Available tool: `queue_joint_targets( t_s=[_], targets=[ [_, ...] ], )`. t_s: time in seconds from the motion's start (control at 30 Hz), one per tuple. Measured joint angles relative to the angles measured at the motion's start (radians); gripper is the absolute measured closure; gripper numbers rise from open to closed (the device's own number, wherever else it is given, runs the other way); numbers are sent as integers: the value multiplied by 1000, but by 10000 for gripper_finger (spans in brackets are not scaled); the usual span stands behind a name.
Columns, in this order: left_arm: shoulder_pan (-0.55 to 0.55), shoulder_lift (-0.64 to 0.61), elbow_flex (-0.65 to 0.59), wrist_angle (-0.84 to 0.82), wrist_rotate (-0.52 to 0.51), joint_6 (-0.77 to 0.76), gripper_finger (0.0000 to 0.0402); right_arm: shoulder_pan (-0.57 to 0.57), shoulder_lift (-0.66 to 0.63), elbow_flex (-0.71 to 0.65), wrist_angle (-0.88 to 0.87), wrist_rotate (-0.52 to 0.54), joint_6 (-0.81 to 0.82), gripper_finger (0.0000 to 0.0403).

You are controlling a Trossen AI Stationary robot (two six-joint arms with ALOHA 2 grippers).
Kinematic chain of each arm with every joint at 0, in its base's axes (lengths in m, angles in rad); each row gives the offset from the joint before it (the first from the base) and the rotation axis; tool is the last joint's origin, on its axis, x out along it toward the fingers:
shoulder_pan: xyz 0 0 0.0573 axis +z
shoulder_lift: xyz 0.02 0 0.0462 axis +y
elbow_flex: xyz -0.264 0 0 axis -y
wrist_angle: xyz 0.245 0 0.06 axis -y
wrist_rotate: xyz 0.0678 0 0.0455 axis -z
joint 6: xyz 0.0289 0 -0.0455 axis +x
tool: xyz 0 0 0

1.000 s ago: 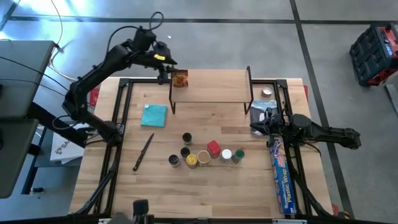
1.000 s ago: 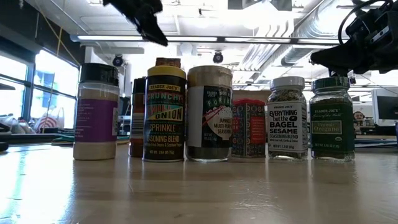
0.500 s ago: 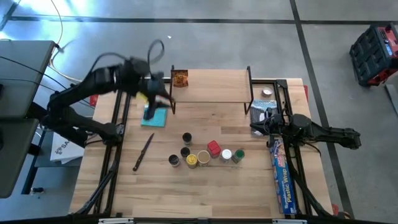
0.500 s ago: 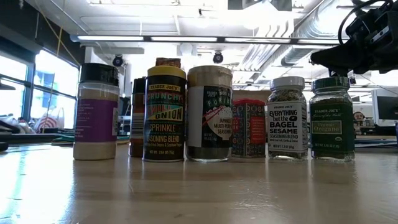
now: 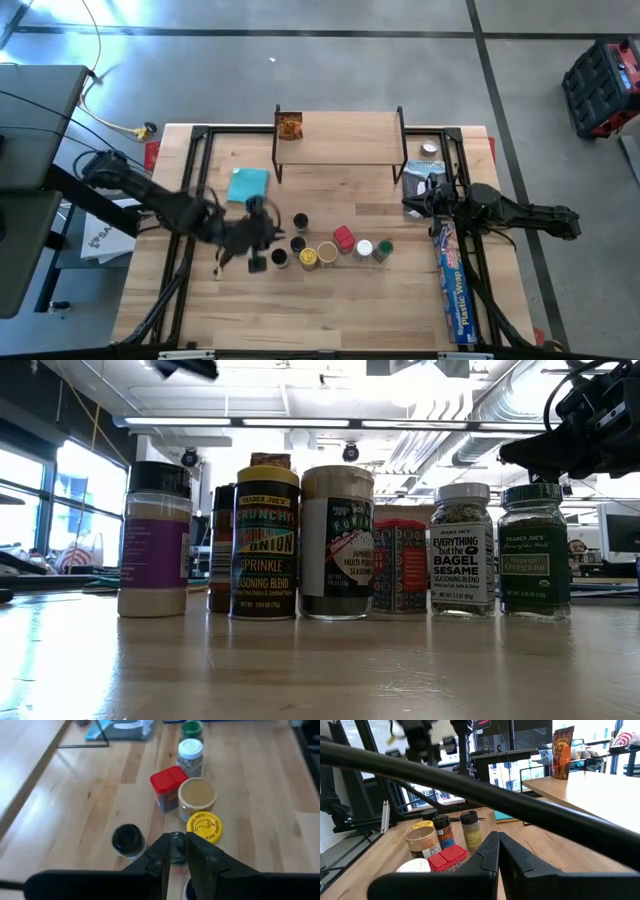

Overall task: Shelf spices
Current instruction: Put the top right black seasoning bottle on the shelf

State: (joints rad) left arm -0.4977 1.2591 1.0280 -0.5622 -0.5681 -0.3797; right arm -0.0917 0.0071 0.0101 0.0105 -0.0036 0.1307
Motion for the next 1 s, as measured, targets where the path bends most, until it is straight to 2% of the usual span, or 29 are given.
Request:
queue_joint_targets(
  t_s=[0.2, 0.27, 0.33, 0.47, 0.57, 0.67, 0.8, 0.87, 1.0],
  targets=[
    [-117, -2, -198, 235, -315, -117, 346, 0, 0, 0, 0, 0, 0, 403],
    [-140, -2, -250, 313, -384, -124, 346, 0, 0, 0, 0, 0, 0, 403],
    [-151, -5, -298, 381, -402, -127, 346, 0, 0, 0, 0, 0, 0, 403],
    [-154, -49, -390, 506, -356, -172, 343, 0, 0, 0, 0, 0, 0, 403],
    [-139, -91, -454, 608, -335, -107, 326, 0, 0, 0, 0, 0, 0, 403],
    [-49, -138, -477, 625, -204, -29, 292, 0, 0, 0, 0, 0, 0, 403],
    [136, -146, -472, 619, 112, 7, 234, 0, 0, 0, 5, 24, 1, 403],
    [218, -138, -452, 611, 231, 13, 205, 0, 0, 0, 6, 23, 15, 403],
    [311, -99, -395, 570, 343, 58, 162, 0, 0, 0, 5, 23, 110, 403]
  ],
)
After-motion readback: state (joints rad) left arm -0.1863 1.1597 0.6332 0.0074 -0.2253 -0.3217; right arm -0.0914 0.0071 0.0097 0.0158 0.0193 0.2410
